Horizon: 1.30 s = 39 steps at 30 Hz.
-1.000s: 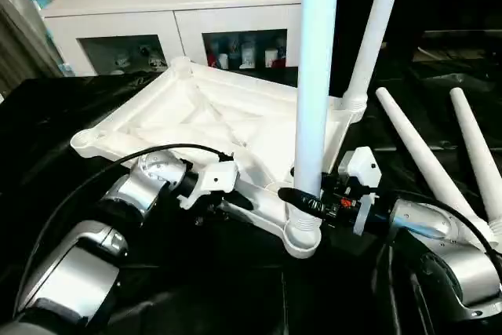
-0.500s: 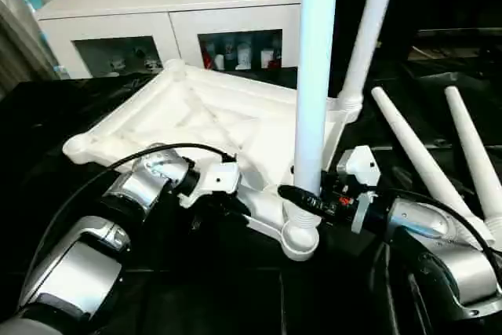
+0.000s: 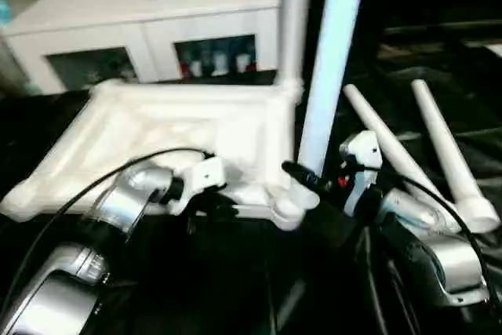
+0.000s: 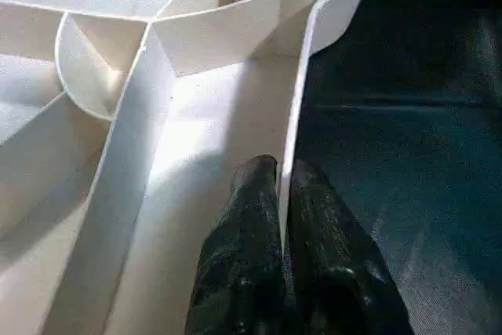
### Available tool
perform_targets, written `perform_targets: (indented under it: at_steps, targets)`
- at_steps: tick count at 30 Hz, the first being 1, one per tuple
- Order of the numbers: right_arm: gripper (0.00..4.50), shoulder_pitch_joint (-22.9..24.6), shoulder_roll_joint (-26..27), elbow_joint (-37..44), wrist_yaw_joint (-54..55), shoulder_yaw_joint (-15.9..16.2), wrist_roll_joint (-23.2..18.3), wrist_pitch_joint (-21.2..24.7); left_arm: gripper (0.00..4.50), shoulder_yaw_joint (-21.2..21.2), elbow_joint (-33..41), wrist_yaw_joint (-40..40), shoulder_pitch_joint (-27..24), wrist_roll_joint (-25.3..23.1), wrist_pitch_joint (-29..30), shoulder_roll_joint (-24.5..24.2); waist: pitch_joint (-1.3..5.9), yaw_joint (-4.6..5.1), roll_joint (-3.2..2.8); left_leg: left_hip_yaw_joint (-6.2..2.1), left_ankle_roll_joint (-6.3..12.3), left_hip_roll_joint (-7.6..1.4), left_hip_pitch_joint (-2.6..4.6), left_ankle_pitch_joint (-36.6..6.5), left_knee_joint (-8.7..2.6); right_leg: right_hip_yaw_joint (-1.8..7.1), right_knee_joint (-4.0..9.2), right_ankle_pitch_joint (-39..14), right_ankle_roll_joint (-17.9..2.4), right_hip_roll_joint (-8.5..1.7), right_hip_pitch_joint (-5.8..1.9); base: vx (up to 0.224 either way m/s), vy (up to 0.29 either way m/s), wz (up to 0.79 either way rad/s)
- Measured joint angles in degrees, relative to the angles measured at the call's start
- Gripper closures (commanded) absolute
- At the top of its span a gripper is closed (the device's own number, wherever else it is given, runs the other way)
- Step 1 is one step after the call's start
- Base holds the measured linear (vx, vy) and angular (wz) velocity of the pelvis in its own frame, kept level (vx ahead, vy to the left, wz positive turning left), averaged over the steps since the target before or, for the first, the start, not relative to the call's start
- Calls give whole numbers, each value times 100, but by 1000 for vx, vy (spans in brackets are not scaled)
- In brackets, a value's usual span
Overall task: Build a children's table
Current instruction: Insert table leg to table base
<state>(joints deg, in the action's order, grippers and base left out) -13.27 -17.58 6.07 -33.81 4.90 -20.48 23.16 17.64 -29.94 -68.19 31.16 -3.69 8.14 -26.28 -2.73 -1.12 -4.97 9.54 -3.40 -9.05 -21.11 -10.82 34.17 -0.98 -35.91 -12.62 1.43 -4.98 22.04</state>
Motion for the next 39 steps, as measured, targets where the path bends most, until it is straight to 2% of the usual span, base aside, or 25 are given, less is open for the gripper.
perform_targets:
  at_steps: [5, 8, 9, 11, 14, 18, 22, 23, 25, 28, 31, 35, 39]
  targets:
    - [265, -79, 119, -105, 109, -4, 1, 7, 449, -249, 1385, 591, -800, -48, 811, 12, 21, 21, 79, 7, -18, 0, 4, -13, -24, 0, 22, 18, -29, -1, 9, 0, 0, 0]
    - [265, -195, 200, -263, 218, -17, 11, 52, 449, -413, 2074, 991, -1223, -39, 1198, 254, 24, -4, 100, 16, -16, 1, 0, -14, -46, 1, 57, 25, -39, -1, 8, 0, 0, 0]
    - [265, -237, 248, -306, 263, -39, 10, 73, 449, -452, 2254, 1179, -1341, -30, 1288, 363, 20, -15, 127, 22, -14, 2, -1, -14, -51, 1, 61, 29, -43, -1, 9, 0, 0, 0]
    - [265, -336, 297, -371, 290, -57, 10, 112, 449, -444, 2472, 1421, -1495, 40, 1307, 499, 13, -72, 207, 22, -13, -1, -1, -13, -54, -1, 62, 29, -43, 2, 25, 0, 0, 0]
    - [265, -450, 327, -453, 312, -58, 11, 111, 449, -444, 2533, 1550, -1634, 111, 859, 460, 22, -103, 285, 22, 20, -5, -44, 5, -52, -3, 63, 34, -41, 5, 75, 0, 0, 0]
    - [265, -482, 342, -564, 228, -43, 11, 92, 449, -443, 2538, 1495, -1767, 79, 322, 254, 22, -149, 302, 22, 23, -6, -84, 6, -48, -4, 58, 37, -37, 5, 109, 0, 0, 0]
    - [265, -505, 338, -745, 72, 5, 15, 36, 449, -441, 2648, 1430, -1863, 57, 175, 119, 10, -171, 344, 22, 23, -12, -86, 6, -38, -8, 55, 39, -37, 5, 111, 0, 0, 0]
    - [265, -519, 338, -749, 55, 8, 16, 33, 422, -444, 2657, 1379, -1861, 85, 206, 107, 10, -180, 351, 22, 23, -12, -88, 6, -35, -8, 55, 41, -38, 5, 111, 0, 0, 0]
    - [265, -593, 338, -755, 21, 9, 16, 32, 422, -444, 2666, 1349, -1821, 156, 356, 103, 10, -189, 352, 24, 24, -12, -89, 6, -29, -7, 54, 45, -38, 5, 111, 0, 0, 0]
    - [265, -687, 329, -751, 15, 3, 16, 20, 386, -438, 2652, 1434, -1765, 192, 494, 179, 15, -224, 378, 24, 23, -16, -89, 7, -23, -8, 50, 49, -39, 6, 110, 0, 0, 0]
    - [265, -687, 345, -750, 8, 11, 15, 20, 380, -441, 2627, 1569, -1602, 308, 764, 400, 12, -262, 388, 24, 23, -16, -97, 7, -10, -8, 50, 62, -40, 6, 109, 0, 0, 0]
    - [265, -682, 349, -737, -21, 10, 15, 20, 380, -498, 2641, 1655, -1446, 379, 972, 437, 12, -249, 390, 26, 18, -17, -96, 5, 5, -5, 52, 84, -42, 6, 105, 0, 0, 0]
    - [265, -648, 393, -726, -15, 18, 23, 20, 380, -393, 2610, 1744, -1305, 205, 1130, 416, 12, -239, 389, 26, 0, -19, -96, -3, 9, -5, 52, 97, -39, 6, 105, 0, 0, 0]
